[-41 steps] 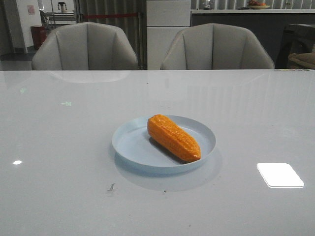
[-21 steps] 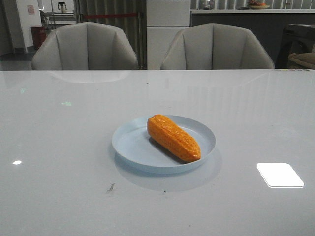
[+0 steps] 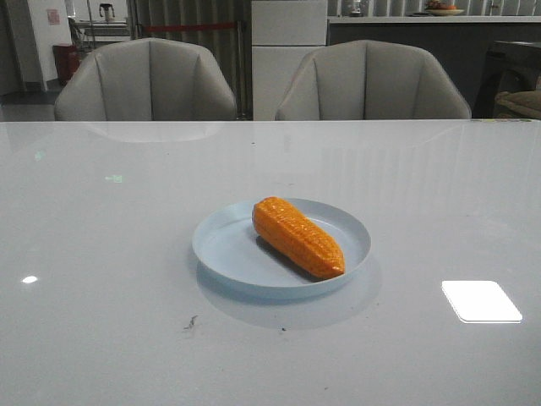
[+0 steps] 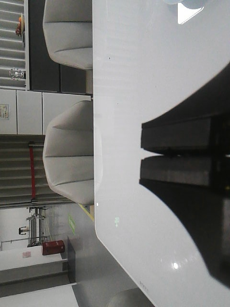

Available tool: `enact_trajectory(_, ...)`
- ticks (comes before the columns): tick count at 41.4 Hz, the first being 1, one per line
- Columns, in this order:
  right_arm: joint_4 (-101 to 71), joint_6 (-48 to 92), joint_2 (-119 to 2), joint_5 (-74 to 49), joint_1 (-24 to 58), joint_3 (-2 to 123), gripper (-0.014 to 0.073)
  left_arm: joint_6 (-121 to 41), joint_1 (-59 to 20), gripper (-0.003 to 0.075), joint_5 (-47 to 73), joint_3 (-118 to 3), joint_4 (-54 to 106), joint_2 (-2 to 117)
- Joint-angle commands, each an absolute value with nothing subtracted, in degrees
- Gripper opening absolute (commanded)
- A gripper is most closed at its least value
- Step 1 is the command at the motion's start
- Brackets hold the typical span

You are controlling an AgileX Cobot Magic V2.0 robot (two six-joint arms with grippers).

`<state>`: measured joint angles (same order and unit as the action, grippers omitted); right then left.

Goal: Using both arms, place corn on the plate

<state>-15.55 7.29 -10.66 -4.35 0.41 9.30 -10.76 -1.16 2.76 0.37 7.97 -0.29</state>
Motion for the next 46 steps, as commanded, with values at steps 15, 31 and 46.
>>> enact_trajectory(15, -16.06, 7.57, -2.20, 6.41, 0.35, -0.42, 0.0053, -10.17, -1.09, 0.0089, -1.84, 2.49, 8.02, -1.21)
enact_trajectory(31, -16.06, 7.57, 1.94, -1.93, 0.35, -0.42, 0.0053, -10.17, -1.09, 0.0089, -1.84, 2.49, 8.02, -1.21)
enact_trajectory(46, -16.06, 7.57, 1.94, -2.24, 0.35, -0.42, 0.0053, -10.17, -1.09, 0.0089, -1.84, 2.49, 8.02, -1.21)
